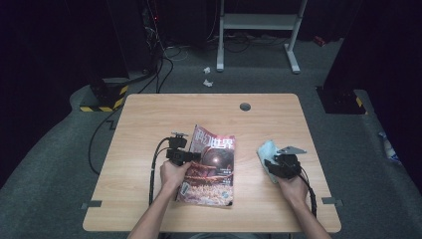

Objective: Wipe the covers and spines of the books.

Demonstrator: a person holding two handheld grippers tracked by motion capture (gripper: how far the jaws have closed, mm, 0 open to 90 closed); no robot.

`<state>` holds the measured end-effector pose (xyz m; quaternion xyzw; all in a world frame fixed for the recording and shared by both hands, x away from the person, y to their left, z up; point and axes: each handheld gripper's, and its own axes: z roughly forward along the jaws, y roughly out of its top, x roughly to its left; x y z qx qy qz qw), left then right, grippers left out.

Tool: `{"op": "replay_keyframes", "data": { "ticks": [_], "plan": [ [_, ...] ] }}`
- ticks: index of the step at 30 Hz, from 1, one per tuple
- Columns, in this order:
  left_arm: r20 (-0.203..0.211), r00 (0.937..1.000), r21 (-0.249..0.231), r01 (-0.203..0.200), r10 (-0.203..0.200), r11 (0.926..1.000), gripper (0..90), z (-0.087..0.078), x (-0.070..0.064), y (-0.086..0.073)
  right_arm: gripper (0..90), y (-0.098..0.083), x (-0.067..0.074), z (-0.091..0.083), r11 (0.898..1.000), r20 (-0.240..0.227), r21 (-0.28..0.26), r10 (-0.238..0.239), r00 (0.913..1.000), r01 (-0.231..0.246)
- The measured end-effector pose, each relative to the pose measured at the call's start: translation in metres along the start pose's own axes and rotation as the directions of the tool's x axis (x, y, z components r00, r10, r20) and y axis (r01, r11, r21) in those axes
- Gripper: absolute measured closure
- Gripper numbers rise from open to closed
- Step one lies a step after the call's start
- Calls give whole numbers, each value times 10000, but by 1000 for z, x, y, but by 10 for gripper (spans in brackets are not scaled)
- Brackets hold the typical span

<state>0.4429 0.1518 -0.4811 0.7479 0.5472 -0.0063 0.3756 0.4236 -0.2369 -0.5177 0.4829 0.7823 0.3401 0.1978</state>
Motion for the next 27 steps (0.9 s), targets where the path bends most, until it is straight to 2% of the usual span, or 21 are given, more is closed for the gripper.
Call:
{"op": "replay_keyframes", "data": {
  "ticks": [4, 8, 11, 20, 27],
  "plan": [
    [43, 9999, 6, 131, -131, 9999, 836, -3, 4, 0, 513, -5, 1, 0, 9994, 30, -352, 40, 10000, -39],
    [-107, 9999, 166, -41, 43, 9999, 836, -10, 5, 4, 514, -14, -1, 0, 9952, -48, -974, -15, 10000, 10],
    [-95, 9999, 153, -44, 45, 9999, 836, -16, 6, 7, 514, -14, -1, 0, 9955, -56, -948, 53, 10000, -58],
    [-65, 9994, 272, 352, -350, 9990, 837, -29, 16, 7, 514, -15, -1, 0, 9946, -106, -1034, 114, 9999, -125],
    [-291, 9995, 281, 116, -108, 9995, 836, -43, 16, 15, 515, -15, -1, -1, 9945, -115, -1030, 163, 9998, -174]
  ]
}}
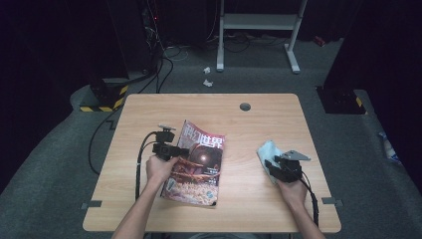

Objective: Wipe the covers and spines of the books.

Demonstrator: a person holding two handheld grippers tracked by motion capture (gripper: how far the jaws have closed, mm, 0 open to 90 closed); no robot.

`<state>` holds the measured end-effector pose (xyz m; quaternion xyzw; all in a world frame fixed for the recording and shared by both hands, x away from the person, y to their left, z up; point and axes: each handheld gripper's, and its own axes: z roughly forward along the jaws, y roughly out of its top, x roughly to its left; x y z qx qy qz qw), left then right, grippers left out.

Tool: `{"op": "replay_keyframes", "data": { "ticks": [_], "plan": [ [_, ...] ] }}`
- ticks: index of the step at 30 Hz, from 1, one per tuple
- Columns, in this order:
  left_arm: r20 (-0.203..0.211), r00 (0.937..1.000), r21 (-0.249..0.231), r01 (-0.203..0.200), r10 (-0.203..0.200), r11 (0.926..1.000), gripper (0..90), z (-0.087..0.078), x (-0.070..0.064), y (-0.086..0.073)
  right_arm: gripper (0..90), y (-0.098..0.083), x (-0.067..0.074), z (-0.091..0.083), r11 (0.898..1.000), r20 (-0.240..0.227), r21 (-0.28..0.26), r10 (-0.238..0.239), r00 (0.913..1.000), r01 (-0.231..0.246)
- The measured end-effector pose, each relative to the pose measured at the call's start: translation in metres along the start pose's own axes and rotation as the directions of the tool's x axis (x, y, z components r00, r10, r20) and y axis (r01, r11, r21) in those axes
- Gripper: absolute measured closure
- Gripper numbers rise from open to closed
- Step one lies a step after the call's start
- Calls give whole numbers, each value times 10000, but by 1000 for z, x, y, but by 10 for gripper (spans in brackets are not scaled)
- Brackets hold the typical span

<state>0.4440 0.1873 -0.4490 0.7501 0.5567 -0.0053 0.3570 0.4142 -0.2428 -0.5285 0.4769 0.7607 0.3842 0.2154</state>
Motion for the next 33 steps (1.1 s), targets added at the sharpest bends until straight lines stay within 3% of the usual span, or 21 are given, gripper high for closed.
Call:
{"op": "replay_keyframes", "data": {
  "ticks": [6, 9, 17, 28, 33],
  "plan": [
    [-318, 9993, 55, -184, 186, 9998, 837, -11, 0, 6, 514, 0, 0, 0, 10000, -12, -35, 25, 10000, -25],
    [-343, 9994, -36, -6, 5, 10000, 836, -16, 1, 7, 514, 0, 0, 0, 10000, -11, -40, 13, 10000, -13],
    [-871, 9959, 27, -237, 238, 9997, 836, -34, 2, 14, 514, -1, 0, 0, 10000, -25, -48, -17, 10000, 17],
    [-1629, 9857, 54, -419, 422, 9991, 836, -70, 4, 32, 514, -1, 0, 0, 10000, -40, -52, -24, 10000, 24],
    [-1859, 9820, 95, -311, 324, 9995, 836, -84, 10, 37, 514, -1, -1, 0, 10000, -42, -55, -37, 10000, 37]
  ]
}}
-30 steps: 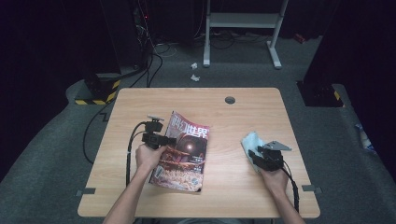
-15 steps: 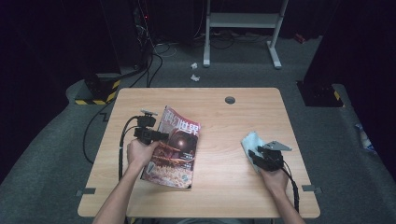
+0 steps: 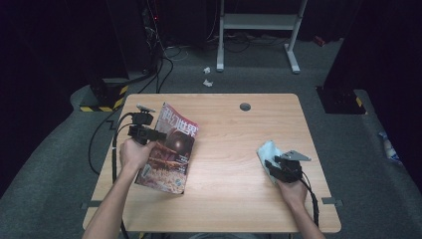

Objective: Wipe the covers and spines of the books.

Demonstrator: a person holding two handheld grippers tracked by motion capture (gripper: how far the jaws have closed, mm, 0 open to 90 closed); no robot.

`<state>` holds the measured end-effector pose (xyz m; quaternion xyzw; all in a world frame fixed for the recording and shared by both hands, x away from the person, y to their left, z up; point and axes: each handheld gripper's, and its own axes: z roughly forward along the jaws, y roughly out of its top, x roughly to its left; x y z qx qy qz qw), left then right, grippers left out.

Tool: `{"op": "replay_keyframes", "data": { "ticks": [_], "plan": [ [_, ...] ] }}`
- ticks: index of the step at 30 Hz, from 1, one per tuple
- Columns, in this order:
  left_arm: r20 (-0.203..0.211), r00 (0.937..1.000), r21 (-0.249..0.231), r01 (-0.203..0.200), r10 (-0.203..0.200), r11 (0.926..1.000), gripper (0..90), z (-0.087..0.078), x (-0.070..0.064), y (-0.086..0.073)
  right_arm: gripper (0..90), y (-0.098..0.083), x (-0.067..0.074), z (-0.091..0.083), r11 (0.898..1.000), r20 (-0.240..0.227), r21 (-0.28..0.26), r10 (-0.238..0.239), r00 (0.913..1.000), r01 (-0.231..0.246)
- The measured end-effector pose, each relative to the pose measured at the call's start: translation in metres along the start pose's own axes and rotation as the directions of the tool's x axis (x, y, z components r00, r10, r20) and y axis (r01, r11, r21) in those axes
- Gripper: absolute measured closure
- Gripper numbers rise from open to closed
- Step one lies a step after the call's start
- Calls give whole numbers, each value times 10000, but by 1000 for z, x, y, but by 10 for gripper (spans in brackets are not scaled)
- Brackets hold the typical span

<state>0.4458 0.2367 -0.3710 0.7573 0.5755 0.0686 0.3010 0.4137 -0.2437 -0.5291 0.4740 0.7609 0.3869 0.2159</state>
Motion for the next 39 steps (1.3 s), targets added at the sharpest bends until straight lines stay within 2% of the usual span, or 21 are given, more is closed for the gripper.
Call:
{"op": "replay_keyframes", "data": {
  "ticks": [7, 9, 10, 11, 13, 15, 17, 18, 19, 20, 21, 23, 24, 26, 29, 31, 33, 34, 36, 37, 39],
  "plan": [
    [-496, 9988, 293, 53, -38, 9996, 836, -14, 15, 2, 514, 0, 0, 0, 10000, 5, -5, -3, 10000, 3],
    [-637, 9977, 349, 251, -228, 9991, 836, -16, 20, 3, 514, 0, 0, 0, 10000, 11, -6, -12, 10000, 12],
    [-807, 9967, 442, 130, -94, 9989, 836, -18, 24, 4, 514, 0, 0, 0, 10000, 6, 3, -3, 10000, 3],
    [-919, 9955, 507, 259, -211, 9984, 836, -19, 27, 5, 513, 0, 0, 0, 10000, 8, 3, 0, 10000, 0],
    [-1234, 9922, 587, 262, -188, 9979, 836, -22, 31, 7, 514, 0, 0, 0, 10000, 12, -7, -18, 10000, 18],
    [-1636, 9865, 689, 241, -125, 9973, 836, -26, 38, 10, 514, 0, 0, 0, 10000, 14, -7, -16, 10000, 16],
    [-1862, 9820, 699, 447, -310, 9966, 836, -29, 43, 12, 514, 0, 0, 0, 10000, 12, 4, -9, 10000, 9],
    [-2143, 9763, 724, 457, -292, 9963, 836, -33, 48, 13, 514, 0, 0, 0, 10000, 17, -2, -19, 10000, 19],
    [-2187, 9749, 753, 603, -425, 9953, 836, -34, 51, 14, 514, 0, 0, 0, 10000, 21, -5, -23, 10000, 23],
    [-2423, 9696, 819, 559, -345, 9951, 836, -36, 55, 16, 514, 0, 0, 0, 10000, 24, -5, -25, 10000, 25],
    [-2513, 9665, 825, 759, -530, 9937, 836, -37, 57, 17, 514, 0, 0, 0, 10000, 25, -1, -24, 10000, 24],
    [-2788, 9588, 931, 833, -543, 9922, 836, -40, 62, 21, 514, 0, 0, 0, 10000, 25, 1, -8, 10000, 8],
    [-3002, 9526, 1045, 855, -505, 9908, 836, -42, 65, 23, 514, 0, 0, 0, 10000, 28, 1, -16, 10000, 16],
    [-3299, 9428, 1175, 915, -481, 9889, 836, -43, 68, 26, 514, 0, 0, 0, 10000, 36, 8, 3, 10000, -3],
    [-3481, 9358, 1380, 1095, -553, 9843, 836, -35, 68, 29, 514, 0, 1, 0, 10000, 38, 15, 15, 10000, -15],
    [-3490, 9355, 1545, 1151, -547, 9813, 835, -26, 67, 31, 514, 0, 0, 0, 10000, 40, 6, -12, 10000, 12],
    [-3390, 9393, 1660, 1157, -536, 9793, 835, -16, 63, 33, 514, 0, 1, 0, 10000, 45, 6, -11, 10000, 11],
    [-3325, 9412, 1638, 1193, -591, 9792, 835, -11, 59, 34, 513, 0, 0, 0, 10000, 46, 5, -12, 10000, 12],
    [-3126, 9487, 1894, 1112, -475, 9756, 835, 1, 49, 38, 514, 0, 1, 0, 10000, 52, 7, -11, 10000, 11],
    [-3078, 9509, 1923, 962, -331, 9766, 835, 4, 45, 39, 514, 0, 1, 0, 10000, 56, 5, -12, 10000, 12],
    [-3122, 9500, 2010, 750, -87, 9767, 835, 10, 31, 42, 514, 0, 1, 0, 10000, 57, 7, -10, 10000, 9]
  ]
}}
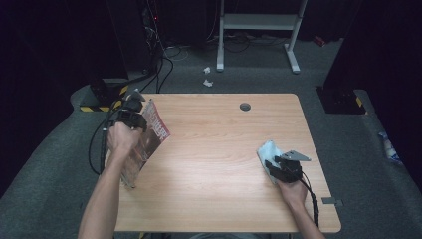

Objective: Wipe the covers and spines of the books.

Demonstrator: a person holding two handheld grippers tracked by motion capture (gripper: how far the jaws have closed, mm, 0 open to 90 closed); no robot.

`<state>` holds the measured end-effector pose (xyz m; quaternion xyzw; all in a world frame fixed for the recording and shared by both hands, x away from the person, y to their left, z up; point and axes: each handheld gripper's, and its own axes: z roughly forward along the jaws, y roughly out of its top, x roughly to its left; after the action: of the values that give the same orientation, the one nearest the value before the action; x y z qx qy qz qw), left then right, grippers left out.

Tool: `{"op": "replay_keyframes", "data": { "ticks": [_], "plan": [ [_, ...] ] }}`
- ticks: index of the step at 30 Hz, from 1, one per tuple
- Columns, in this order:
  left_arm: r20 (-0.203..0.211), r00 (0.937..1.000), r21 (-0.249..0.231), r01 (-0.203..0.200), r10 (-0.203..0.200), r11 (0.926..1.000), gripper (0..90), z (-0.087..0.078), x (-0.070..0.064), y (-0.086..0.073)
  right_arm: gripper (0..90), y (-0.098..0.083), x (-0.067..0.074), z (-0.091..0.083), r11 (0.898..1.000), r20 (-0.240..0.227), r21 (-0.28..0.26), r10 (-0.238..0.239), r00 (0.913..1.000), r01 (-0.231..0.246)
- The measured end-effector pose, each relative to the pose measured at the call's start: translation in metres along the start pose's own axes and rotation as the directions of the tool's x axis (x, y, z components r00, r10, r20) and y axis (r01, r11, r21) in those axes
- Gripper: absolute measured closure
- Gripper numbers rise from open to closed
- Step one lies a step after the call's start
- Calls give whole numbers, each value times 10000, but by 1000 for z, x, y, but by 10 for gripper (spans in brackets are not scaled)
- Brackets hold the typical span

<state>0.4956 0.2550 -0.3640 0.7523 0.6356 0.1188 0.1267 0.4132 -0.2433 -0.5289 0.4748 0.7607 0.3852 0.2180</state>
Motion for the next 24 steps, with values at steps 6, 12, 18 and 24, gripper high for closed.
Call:
{"op": "replay_keyframes", "data": {
  "ticks": [6, 12, 18, 24],
  "plan": [
    [421, 9987, -157, -289, 295, 9995, 834, 1, -26, 2, 514, 0, 0, 0, 10000, 0, 0, -3, 10000, 3],
    [1720, 9847, -223, -252, 287, 9994, 834, 8, -42, 0, 514, 0, 0, 0, 10000, 1, 0, -3, 10000, 3],
    [2220, 9741, -209, -391, 428, 9990, 832, 19, -58, -1, 514, 0, 0, 0, 10000, 5, -1, -12, 10000, 12],
    [2477, 9675, -407, -417, 505, 9983, 829, 24, -65, -2, 514, 0, 0, 0, 10000, 2, -3, -11, 10000, 11]
  ]
}}
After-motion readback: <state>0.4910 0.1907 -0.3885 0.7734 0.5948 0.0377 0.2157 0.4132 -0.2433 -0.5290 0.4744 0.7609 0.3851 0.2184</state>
